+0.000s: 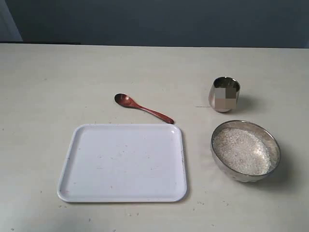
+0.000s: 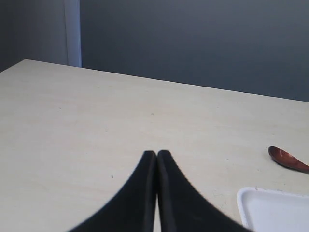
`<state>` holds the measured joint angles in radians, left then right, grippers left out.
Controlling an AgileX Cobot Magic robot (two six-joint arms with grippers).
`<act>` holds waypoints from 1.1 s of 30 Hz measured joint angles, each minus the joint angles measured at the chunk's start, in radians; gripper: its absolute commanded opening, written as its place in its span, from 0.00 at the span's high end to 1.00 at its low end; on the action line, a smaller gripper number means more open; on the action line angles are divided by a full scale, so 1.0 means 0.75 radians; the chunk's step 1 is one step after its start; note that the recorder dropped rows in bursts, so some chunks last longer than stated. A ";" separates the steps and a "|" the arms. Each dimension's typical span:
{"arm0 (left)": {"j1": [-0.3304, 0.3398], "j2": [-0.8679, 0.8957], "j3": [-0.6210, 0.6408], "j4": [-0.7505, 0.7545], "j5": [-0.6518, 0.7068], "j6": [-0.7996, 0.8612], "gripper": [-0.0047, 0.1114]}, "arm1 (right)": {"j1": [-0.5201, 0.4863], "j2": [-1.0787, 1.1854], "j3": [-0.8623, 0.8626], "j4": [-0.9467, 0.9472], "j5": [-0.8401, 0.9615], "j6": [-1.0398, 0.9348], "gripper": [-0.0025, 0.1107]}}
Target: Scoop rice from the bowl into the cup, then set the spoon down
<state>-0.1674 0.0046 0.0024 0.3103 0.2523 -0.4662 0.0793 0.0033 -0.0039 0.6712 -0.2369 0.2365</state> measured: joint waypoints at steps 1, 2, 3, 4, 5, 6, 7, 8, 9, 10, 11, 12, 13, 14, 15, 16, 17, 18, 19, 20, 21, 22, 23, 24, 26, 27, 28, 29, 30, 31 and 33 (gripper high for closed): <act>0.000 0.000 0.000 0.000 0.000 0.000 0.96 | 0.000 0.000 0.000 0.002 -0.003 -0.003 0.98; 0.000 0.000 0.000 0.000 0.000 0.000 0.96 | 0.000 0.000 0.000 0.002 0.004 -0.006 0.98; 0.000 0.000 0.000 0.000 0.000 0.000 0.96 | 0.000 0.000 0.000 -0.013 0.023 -0.008 0.98; 0.000 0.000 0.000 0.000 0.000 0.000 0.96 | 0.000 0.000 0.000 -0.034 0.047 -0.008 0.98; 0.000 0.000 0.000 0.000 0.000 0.000 0.96 | 0.000 0.000 0.000 -0.055 0.065 -0.008 0.98; 0.000 0.000 0.000 0.000 0.000 0.000 0.96 | 0.000 0.000 -0.006 -0.090 0.094 -0.008 0.98; 0.000 0.000 0.000 0.000 0.000 0.000 0.96 | 0.000 0.000 -0.027 -0.137 0.129 -0.008 0.98; 0.000 0.000 0.000 0.000 0.000 0.000 0.96 | 0.000 0.000 -0.067 -0.194 0.154 -0.009 0.98; 0.000 0.000 0.000 0.000 0.000 0.000 0.96 | 0.000 0.000 -0.121 -0.276 0.174 -0.009 0.98; 0.000 0.000 0.000 0.000 0.000 0.000 0.96 | 0.000 0.000 -0.188 -0.367 0.186 -0.012 0.98; 0.000 0.000 0.000 0.000 0.000 0.000 0.96 | 0.000 0.020 -0.251 -0.441 0.198 -0.012 0.98; 0.000 0.000 0.000 0.000 0.000 0.000 0.96 | 0.000 0.057 -0.339 -0.535 0.219 -0.012 0.98; 0.000 0.000 0.000 0.000 0.000 0.000 0.96 | 0.000 0.109 -0.438 -0.626 0.259 -0.012 0.98; 0.000 0.000 0.000 0.000 0.000 0.000 0.96 | 0.000 0.163 -0.522 -0.713 0.305 -0.014 0.98; 0.000 0.000 0.000 0.000 0.000 0.000 0.96 | 0.000 0.257 -0.653 -0.791 0.393 -0.021 0.98; 0.000 0.000 0.000 0.000 0.000 0.000 0.96 | 0.000 0.328 -0.742 -0.855 0.457 -0.032 0.98; 0.000 0.000 0.000 0.000 0.000 0.000 0.96 | 0.000 0.402 -0.830 -0.895 0.527 -0.063 0.98; 0.000 0.000 0.000 0.000 0.000 0.000 0.96 | 0.000 0.518 -0.959 -0.921 0.631 -0.107 0.98; 0.000 0.000 0.000 0.000 0.000 0.000 0.96 | 0.000 0.598 -1.042 -0.926 0.700 -0.163 0.98; 0.000 0.000 0.000 0.000 0.000 0.000 0.96 | 0.000 0.698 -1.141 -0.921 0.766 -0.215 0.98; 0.000 0.000 0.000 0.000 0.000 0.000 0.96 | 0.000 0.796 -1.232 -0.895 0.862 -0.301 0.98; 0.000 0.000 0.000 0.000 0.000 0.000 0.96 | 0.000 0.892 -1.316 -0.853 0.926 -0.360 0.98; 0.000 0.000 0.000 0.000 0.000 0.000 0.96 | 0.000 0.964 -1.377 -0.799 1.005 -0.419 0.97; 0.000 0.000 0.000 0.000 0.000 0.000 0.96 | 0.000 1.068 -1.456 -0.733 1.081 -0.504 0.96; 0.000 0.000 0.000 0.000 0.000 0.000 0.96 | 0.000 1.195 -1.539 -0.604 1.208 -0.620 0.91; 0.000 0.000 0.000 0.000 0.000 0.000 0.96 | 0.000 1.285 -1.583 -0.519 1.278 -0.681 0.88; 0.000 0.000 0.000 0.000 0.000 0.000 0.96 | 0.006 1.345 -1.603 -0.463 1.315 -0.742 0.84; 0.000 0.000 0.000 0.000 0.000 0.000 0.96 | 0.014 1.415 -1.620 -0.400 1.350 -0.800 0.80; 0.000 0.000 0.000 0.000 0.000 0.000 0.96 | 0.029 1.480 -1.627 -0.348 1.372 -0.856 0.76; 0.000 0.000 0.000 0.000 0.000 0.000 0.96 | 0.045 1.528 -1.633 -0.314 1.385 -0.899 0.72; 0.000 0.000 0.000 0.000 0.000 0.000 0.96 | 0.099 1.644 -1.638 -0.248 1.395 -0.987 0.67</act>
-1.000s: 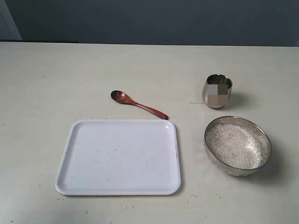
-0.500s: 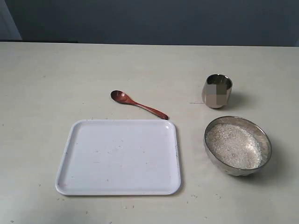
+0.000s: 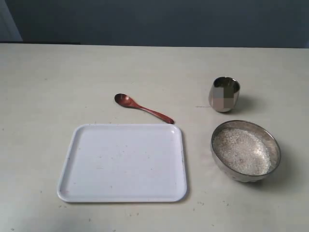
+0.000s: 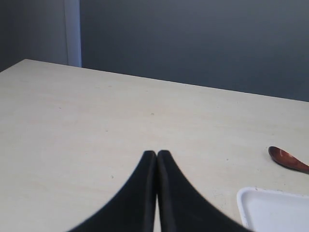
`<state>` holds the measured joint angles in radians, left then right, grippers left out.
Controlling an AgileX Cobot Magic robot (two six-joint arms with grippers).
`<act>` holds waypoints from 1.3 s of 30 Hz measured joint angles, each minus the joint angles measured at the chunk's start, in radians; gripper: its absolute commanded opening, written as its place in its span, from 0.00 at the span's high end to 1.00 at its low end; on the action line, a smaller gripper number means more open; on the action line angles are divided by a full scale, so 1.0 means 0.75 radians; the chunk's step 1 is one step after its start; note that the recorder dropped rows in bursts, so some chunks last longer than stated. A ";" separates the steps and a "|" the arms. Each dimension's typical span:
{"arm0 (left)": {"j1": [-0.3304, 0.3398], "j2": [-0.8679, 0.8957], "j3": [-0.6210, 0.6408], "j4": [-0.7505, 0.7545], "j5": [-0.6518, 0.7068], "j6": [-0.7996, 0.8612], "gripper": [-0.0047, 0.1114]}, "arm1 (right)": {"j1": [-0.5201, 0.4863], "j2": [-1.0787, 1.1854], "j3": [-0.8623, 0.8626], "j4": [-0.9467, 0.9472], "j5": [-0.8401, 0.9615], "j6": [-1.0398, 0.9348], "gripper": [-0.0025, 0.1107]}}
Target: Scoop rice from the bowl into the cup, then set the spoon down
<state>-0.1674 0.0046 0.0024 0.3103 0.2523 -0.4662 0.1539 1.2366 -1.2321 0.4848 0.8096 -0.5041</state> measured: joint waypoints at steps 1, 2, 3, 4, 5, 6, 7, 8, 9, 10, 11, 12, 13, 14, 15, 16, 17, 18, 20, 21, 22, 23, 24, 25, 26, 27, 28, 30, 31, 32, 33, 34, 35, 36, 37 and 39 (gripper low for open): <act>0.000 0.000 0.000 0.000 0.000 0.000 0.96 | 0.027 0.040 0.000 0.019 0.000 -0.023 0.66; 0.000 0.000 0.000 0.000 0.000 0.000 0.96 | 0.063 0.087 -0.001 0.034 0.000 -0.044 0.65; 0.000 0.000 0.000 0.000 0.000 0.000 0.96 | 0.102 0.132 -0.003 0.041 0.000 -0.056 0.65; 0.000 0.000 0.000 0.000 0.000 0.000 0.96 | 0.134 0.167 -0.003 0.040 -0.003 -0.067 0.65; 0.000 0.000 0.000 0.000 0.000 0.000 0.96 | 0.176 0.210 -0.003 0.040 -0.012 -0.073 0.65; 0.000 0.000 0.000 0.000 0.000 0.000 0.96 | 0.218 0.255 -0.009 0.028 -0.015 -0.076 0.65; 0.000 0.000 0.000 0.000 0.000 0.000 0.96 | 0.262 0.293 -0.022 0.011 -0.015 -0.078 0.65; 0.000 0.000 0.000 0.000 0.000 0.000 0.96 | 0.306 0.341 -0.042 -0.019 -0.017 -0.079 0.65; 0.000 0.000 0.000 0.000 0.000 0.000 0.96 | 0.349 0.390 -0.068 -0.056 -0.017 -0.083 0.65; 0.000 0.000 0.000 0.000 0.000 0.000 0.96 | 0.390 0.440 -0.100 -0.104 -0.017 -0.084 0.65; 0.000 0.000 0.000 0.000 0.000 0.000 0.96 | 0.421 0.491 -0.129 -0.147 -0.017 -0.084 0.65; 0.000 0.000 0.000 0.000 0.000 0.000 0.96 | 0.457 0.543 -0.170 -0.208 -0.015 -0.078 0.65; 0.000 0.000 0.000 0.000 0.000 0.000 0.96 | 0.489 0.596 -0.214 -0.272 -0.007 -0.060 0.65; 0.000 0.000 0.000 0.000 0.000 0.000 0.96 | 0.510 0.638 -0.252 -0.339 0.001 -0.040 0.65; 0.000 0.000 0.000 0.000 0.000 0.000 0.96 | 0.531 0.691 -0.302 -0.402 0.019 -0.018 0.65; 0.000 0.000 0.000 0.000 0.000 0.000 0.96 | 0.545 0.742 -0.353 -0.457 0.043 0.002 0.65; 0.000 0.000 0.000 0.000 0.000 0.000 0.96 | 0.555 0.783 -0.395 -0.492 0.065 0.016 0.65; 0.000 0.000 0.000 0.000 0.000 0.000 0.96 | 0.560 0.832 -0.449 -0.520 0.094 0.025 0.65; 0.000 0.000 0.000 0.000 0.000 0.000 0.96 | 0.566 0.927 -0.556 -0.550 0.138 0.034 0.65; 0.000 0.000 0.000 0.000 0.000 0.000 0.96 | 0.566 0.972 -0.607 -0.560 0.160 0.034 0.65; 0.000 0.000 0.000 0.000 0.000 0.000 0.96 | 0.568 1.015 -0.655 -0.563 0.178 0.034 0.65; 0.000 0.000 0.000 0.000 0.000 0.000 0.96 | 0.568 1.048 -0.691 -0.563 0.195 0.034 0.65; 0.000 0.000 0.000 0.000 0.000 0.000 0.96 | 0.568 1.090 -0.735 -0.566 0.207 0.034 0.65; 0.000 0.000 0.000 0.000 0.000 0.000 0.96 | 0.568 1.131 -0.776 -0.566 0.222 0.026 0.65; 0.000 0.000 0.000 0.000 0.000 0.000 0.96 | 0.568 1.163 -0.807 -0.563 0.237 0.020 0.64; 0.000 0.000 0.000 0.000 0.000 0.000 0.96 | 0.568 1.203 -0.843 -0.560 0.255 0.017 0.61; 0.000 0.000 0.000 0.000 0.000 0.000 0.96 | 0.568 1.241 -0.875 -0.554 0.273 0.014 0.58; 0.000 0.000 0.000 0.000 0.000 0.000 0.96 | 0.568 1.312 -0.922 -0.526 0.294 0.010 0.52; 0.000 0.000 0.000 0.000 0.000 0.000 0.96 | 0.568 1.343 -0.936 -0.507 0.301 0.001 0.51; 0.000 0.000 0.000 0.000 0.000 0.000 0.96 | 0.571 1.365 -0.945 -0.489 0.313 -0.006 0.50; 0.000 0.000 0.000 0.000 0.000 0.000 0.96 | 0.573 1.390 -0.952 -0.479 0.323 -0.014 0.51; 0.000 0.000 0.000 0.000 0.000 0.000 0.96 | 0.580 1.411 -0.954 -0.473 0.329 -0.020 0.51; 0.000 0.000 0.000 0.000 0.000 0.000 0.96 | 0.587 1.430 -0.958 -0.471 0.346 -0.026 0.51; 0.000 0.000 0.000 0.000 0.000 0.000 0.96 | 0.595 1.443 -0.958 -0.468 0.359 -0.032 0.51; 0.000 0.000 0.000 0.000 0.000 0.000 0.96 | 0.604 1.457 -0.958 -0.468 0.375 -0.039 0.51; 0.000 0.000 0.000 0.000 0.000 0.000 0.96 | 0.623 1.475 -0.958 -0.461 0.396 -0.045 0.51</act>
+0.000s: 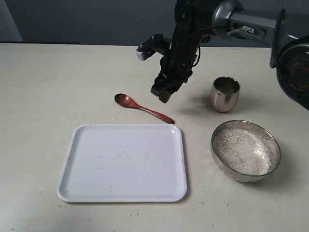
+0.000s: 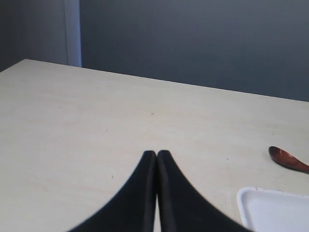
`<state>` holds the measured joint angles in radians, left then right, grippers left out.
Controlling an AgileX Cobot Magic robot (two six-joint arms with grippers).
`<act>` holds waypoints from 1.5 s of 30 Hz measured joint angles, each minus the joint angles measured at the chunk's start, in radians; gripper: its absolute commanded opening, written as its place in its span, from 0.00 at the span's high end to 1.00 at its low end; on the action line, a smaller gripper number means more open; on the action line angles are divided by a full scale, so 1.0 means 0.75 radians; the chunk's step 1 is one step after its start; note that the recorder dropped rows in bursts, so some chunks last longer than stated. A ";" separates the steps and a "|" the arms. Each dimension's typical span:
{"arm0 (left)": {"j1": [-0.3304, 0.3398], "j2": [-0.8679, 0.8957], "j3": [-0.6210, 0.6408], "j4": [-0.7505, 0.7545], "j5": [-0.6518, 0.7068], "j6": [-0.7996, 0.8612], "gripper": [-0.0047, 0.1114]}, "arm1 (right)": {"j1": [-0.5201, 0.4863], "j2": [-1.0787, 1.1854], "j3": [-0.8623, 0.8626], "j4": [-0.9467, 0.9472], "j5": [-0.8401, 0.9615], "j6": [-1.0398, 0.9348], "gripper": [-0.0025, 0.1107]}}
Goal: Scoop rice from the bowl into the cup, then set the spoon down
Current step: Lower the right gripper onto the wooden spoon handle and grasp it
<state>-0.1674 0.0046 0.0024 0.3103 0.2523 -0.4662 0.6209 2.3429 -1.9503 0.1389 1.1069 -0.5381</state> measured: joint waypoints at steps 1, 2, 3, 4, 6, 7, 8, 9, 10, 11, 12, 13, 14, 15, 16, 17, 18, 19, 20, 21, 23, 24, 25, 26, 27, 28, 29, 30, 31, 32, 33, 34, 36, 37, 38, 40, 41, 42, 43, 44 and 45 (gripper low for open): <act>0.000 0.000 0.000 0.000 0.000 0.000 0.96 | 0.009 0.007 -0.002 0.007 0.006 -0.004 0.51; 0.000 0.000 0.000 0.000 0.000 0.000 0.96 | 0.017 0.010 -0.001 0.021 0.009 -0.010 0.51; 0.000 0.000 0.000 0.000 0.000 0.000 0.96 | 0.027 0.013 -0.001 0.035 0.017 -0.022 0.51; 0.000 0.000 0.000 0.000 0.000 0.000 0.96 | 0.036 0.014 -0.001 0.051 0.024 -0.036 0.51; 0.000 0.000 0.000 0.000 0.000 0.000 0.96 | 0.054 0.014 -0.003 0.072 0.033 -0.053 0.51; 0.000 0.000 0.000 0.000 0.000 0.000 0.96 | 0.061 0.014 -0.003 0.071 0.033 -0.060 0.51; 0.000 0.000 0.000 0.000 0.000 0.000 0.96 | 0.070 0.014 -0.003 0.067 0.033 -0.063 0.51; 0.000 0.000 0.000 0.000 0.000 0.000 0.96 | 0.076 0.018 -0.003 0.064 0.036 -0.063 0.51; 0.000 0.000 0.000 0.000 0.000 0.000 0.96 | 0.081 0.022 -0.003 0.059 0.036 -0.066 0.51; 0.000 0.000 0.000 0.000 0.000 0.000 0.96 | 0.083 0.028 -0.003 0.058 0.036 -0.066 0.51; 0.000 0.000 0.000 0.000 0.000 0.000 0.96 | 0.083 0.038 -0.003 0.058 0.036 -0.066 0.51; 0.000 0.000 0.000 0.000 0.000 0.000 0.96 | 0.083 0.045 -0.003 0.047 0.033 -0.066 0.51; 0.000 0.000 0.000 0.000 0.000 0.000 0.96 | 0.083 0.055 -0.003 0.041 0.033 -0.066 0.51; 0.000 0.000 0.000 0.000 0.000 0.000 0.96 | 0.083 0.058 -0.003 0.031 0.033 -0.066 0.51; 0.000 0.000 0.000 0.000 0.000 0.000 0.96 | 0.083 0.067 -0.003 0.021 0.033 -0.069 0.51; 0.000 0.000 0.000 0.000 0.000 0.000 0.96 | 0.083 0.072 -0.003 0.018 0.033 -0.069 0.51; 0.000 0.000 0.000 0.000 0.000 0.000 0.96 | 0.083 0.077 -0.003 0.015 0.033 -0.069 0.51; 0.000 0.000 0.000 0.000 0.000 0.000 0.96 | 0.083 0.084 -0.003 0.013 0.031 -0.069 0.51; 0.000 0.000 0.000 0.000 0.000 0.000 0.96 | 0.083 0.090 -0.003 0.010 0.031 -0.069 0.51; 0.000 0.000 0.000 0.000 0.000 0.000 0.96 | 0.083 0.100 -0.003 0.010 0.031 -0.069 0.51; 0.000 0.000 0.000 0.000 0.000 0.000 0.96 | 0.083 0.112 -0.003 0.004 0.025 -0.072 0.51; 0.000 0.000 0.000 0.000 0.000 0.000 0.96 | 0.083 0.116 -0.003 0.004 0.021 -0.072 0.51; 0.000 0.000 0.000 0.000 0.000 0.000 0.96 | 0.083 0.116 -0.006 0.004 0.021 -0.072 0.51; 0.000 0.000 0.000 0.000 0.000 0.000 0.96 | 0.083 0.118 -0.006 0.003 0.018 -0.072 0.51; 0.000 0.000 0.000 0.000 0.000 0.000 0.96 | 0.083 0.118 -0.006 0.003 0.018 -0.072 0.51; 0.000 0.000 0.000 0.000 0.000 0.000 0.96 | 0.083 0.118 -0.006 0.000 0.018 -0.072 0.51; 0.000 0.000 0.000 0.000 0.000 0.000 0.96 | 0.083 0.118 -0.006 -0.003 0.018 -0.072 0.51; 0.000 0.000 0.000 0.000 0.000 0.000 0.96 | 0.083 0.118 -0.006 -0.006 0.016 -0.072 0.53; 0.000 0.000 0.000 0.000 0.000 0.000 0.96 | 0.083 0.118 -0.006 -0.009 0.016 -0.072 0.63; 0.000 0.000 0.000 0.000 0.000 0.000 0.96 | 0.083 0.118 -0.006 -0.016 0.009 -0.069 0.70; 0.000 0.000 0.000 0.000 0.000 0.000 0.96 | 0.083 0.118 -0.006 -0.023 0.009 -0.069 0.84; 0.000 0.000 0.000 0.000 0.000 0.000 0.96 | 0.083 0.118 -0.006 -0.029 0.008 -0.069 0.92; 0.000 0.000 0.000 0.000 0.000 0.000 0.96 | 0.083 0.118 -0.006 -0.031 0.011 -0.065 0.98; 0.000 0.000 0.000 0.000 0.000 0.000 0.96 | 0.083 0.118 -0.008 -0.031 0.011 -0.065 0.98; 0.000 0.000 0.000 0.000 0.000 0.000 0.96 | 0.083 0.118 -0.008 -0.031 0.021 -0.065 0.98; 0.000 0.000 0.000 0.000 0.000 0.000 0.96 | 0.083 0.118 -0.008 -0.031 0.026 -0.065 0.98; 0.000 0.000 0.000 0.000 0.000 0.000 0.96 | 0.083 0.118 -0.008 -0.031 0.030 -0.065 0.98; 0.000 0.000 0.000 0.000 0.000 0.000 0.96 | 0.083 0.118 -0.008 -0.031 0.037 -0.065 0.98; 0.000 0.000 0.000 0.000 0.000 0.000 0.96 | 0.083 0.112 -0.008 -0.039 0.049 -0.065 0.98; 0.000 0.000 0.000 0.000 0.000 0.000 0.96 | 0.083 0.099 -0.008 -0.055 0.064 -0.065 0.98; 0.000 0.000 0.000 0.000 0.000 0.000 0.96 | 0.083 0.062 -0.008 -0.104 0.083 -0.051 0.98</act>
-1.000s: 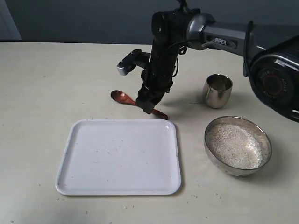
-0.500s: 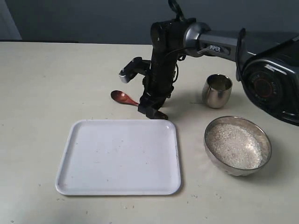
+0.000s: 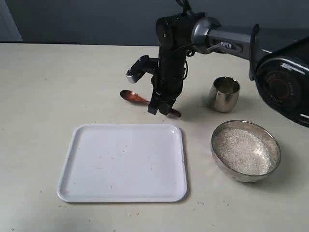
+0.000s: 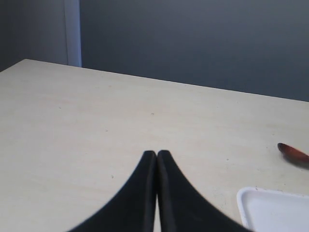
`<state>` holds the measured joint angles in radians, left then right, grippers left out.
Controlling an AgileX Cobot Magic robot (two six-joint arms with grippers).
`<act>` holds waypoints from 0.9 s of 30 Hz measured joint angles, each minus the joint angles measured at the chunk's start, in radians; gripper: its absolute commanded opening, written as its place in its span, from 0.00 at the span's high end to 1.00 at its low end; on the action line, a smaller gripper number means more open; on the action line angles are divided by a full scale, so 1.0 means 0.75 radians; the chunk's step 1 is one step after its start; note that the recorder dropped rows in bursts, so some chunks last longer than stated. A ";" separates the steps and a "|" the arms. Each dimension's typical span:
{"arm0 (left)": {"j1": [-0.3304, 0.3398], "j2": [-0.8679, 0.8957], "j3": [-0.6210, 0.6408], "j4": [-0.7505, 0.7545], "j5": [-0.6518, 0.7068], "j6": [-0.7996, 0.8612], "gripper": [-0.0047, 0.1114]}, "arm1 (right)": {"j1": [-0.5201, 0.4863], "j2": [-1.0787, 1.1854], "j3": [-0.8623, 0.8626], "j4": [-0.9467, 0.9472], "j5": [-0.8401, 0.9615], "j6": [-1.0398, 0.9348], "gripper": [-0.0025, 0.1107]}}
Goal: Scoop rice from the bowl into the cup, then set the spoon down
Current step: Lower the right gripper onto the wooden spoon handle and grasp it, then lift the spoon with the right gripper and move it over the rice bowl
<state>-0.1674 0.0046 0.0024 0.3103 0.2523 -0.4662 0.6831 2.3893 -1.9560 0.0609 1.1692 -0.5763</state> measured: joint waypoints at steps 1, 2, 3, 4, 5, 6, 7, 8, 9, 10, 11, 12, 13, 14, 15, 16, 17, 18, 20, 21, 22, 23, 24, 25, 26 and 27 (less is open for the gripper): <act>0.000 0.000 0.000 0.000 0.000 0.000 0.96 | 0.000 -0.030 0.000 -0.038 0.013 0.014 0.98; 0.000 0.000 0.000 0.000 0.000 0.000 0.96 | 0.000 -0.095 0.000 -0.116 0.036 0.050 0.98; 0.000 0.000 0.000 0.000 0.000 0.000 0.96 | 0.000 -0.135 0.000 -0.160 0.046 0.071 0.98; 0.000 0.000 0.000 0.000 0.000 0.000 0.96 | 0.000 -0.217 0.000 -0.244 0.052 0.106 0.98; 0.000 0.000 0.000 0.000 0.000 0.000 0.96 | 0.000 -0.291 0.000 -0.306 0.055 0.132 0.98; 0.000 0.000 0.000 0.000 0.000 0.000 0.96 | 0.000 -0.342 0.000 -0.349 0.058 0.160 0.98; 0.000 0.000 0.000 0.000 0.000 0.000 0.96 | 0.000 -0.412 0.003 -0.408 0.057 0.218 0.98; 0.000 0.000 0.000 0.000 0.000 0.000 0.96 | 0.000 -0.468 0.015 -0.454 0.057 0.259 0.99; 0.000 0.000 0.000 0.000 0.000 0.000 0.96 | 0.000 -0.556 0.040 -0.508 0.058 0.311 0.99; 0.000 0.000 0.000 0.000 0.000 0.000 0.96 | 0.000 -0.605 0.064 -0.537 0.058 0.351 0.99; 0.000 0.000 0.000 0.000 0.000 0.000 0.96 | 0.000 -0.694 0.111 -0.561 0.058 0.396 0.99; 0.000 0.000 0.000 0.000 0.000 0.000 0.96 | -0.002 -0.752 0.159 -0.571 0.058 0.427 0.99; 0.000 0.000 0.000 0.000 0.000 0.000 0.96 | -0.002 -0.839 0.255 -0.588 0.058 0.472 0.99; 0.000 0.000 0.000 0.000 0.000 0.000 0.96 | -0.002 -0.875 0.307 -0.595 0.058 0.492 0.99; 0.000 0.000 0.000 0.000 0.000 0.000 0.96 | -0.002 -0.920 0.379 -0.599 0.058 0.508 0.99; 0.000 0.000 0.000 0.000 0.000 0.000 0.96 | -0.002 -0.964 0.456 -0.599 0.058 0.526 0.99; 0.000 0.000 0.000 0.000 0.000 0.000 0.96 | -0.002 -1.004 0.535 -0.599 0.058 0.536 0.99; 0.000 0.000 0.000 0.000 0.000 0.000 0.96 | -0.002 -1.044 0.615 -0.601 0.060 0.550 0.99; 0.000 0.000 0.000 0.000 0.000 0.000 0.96 | -0.002 -1.114 0.755 -0.610 0.066 0.574 0.99; 0.000 0.000 0.000 0.000 0.000 0.000 0.96 | -0.002 -1.151 0.828 -0.622 0.066 0.591 0.99; 0.000 0.000 0.000 0.000 0.000 0.000 0.96 | -0.002 -1.186 0.897 -0.635 0.069 0.604 0.99; 0.000 0.000 0.000 0.000 0.000 0.000 0.96 | -0.002 -1.214 0.949 -0.645 0.071 0.614 0.99; 0.000 0.000 0.000 0.000 0.000 0.000 0.96 | -0.004 -1.243 1.008 -0.654 0.074 0.619 0.99; 0.000 0.000 0.000 0.000 0.000 0.000 0.96 | -0.004 -1.268 1.063 -0.657 0.077 0.626 0.99; 0.000 0.000 0.000 0.000 0.000 0.000 0.96 | -0.004 -1.288 1.113 -0.659 0.077 0.629 0.99; 0.000 0.000 0.000 0.000 0.000 0.000 0.96 | -0.004 -1.298 1.160 -0.659 0.079 0.632 0.99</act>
<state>-0.1674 0.0046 0.0024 0.3103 0.2523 -0.4662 0.6801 1.4160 -1.0862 -0.4330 1.2285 -0.1024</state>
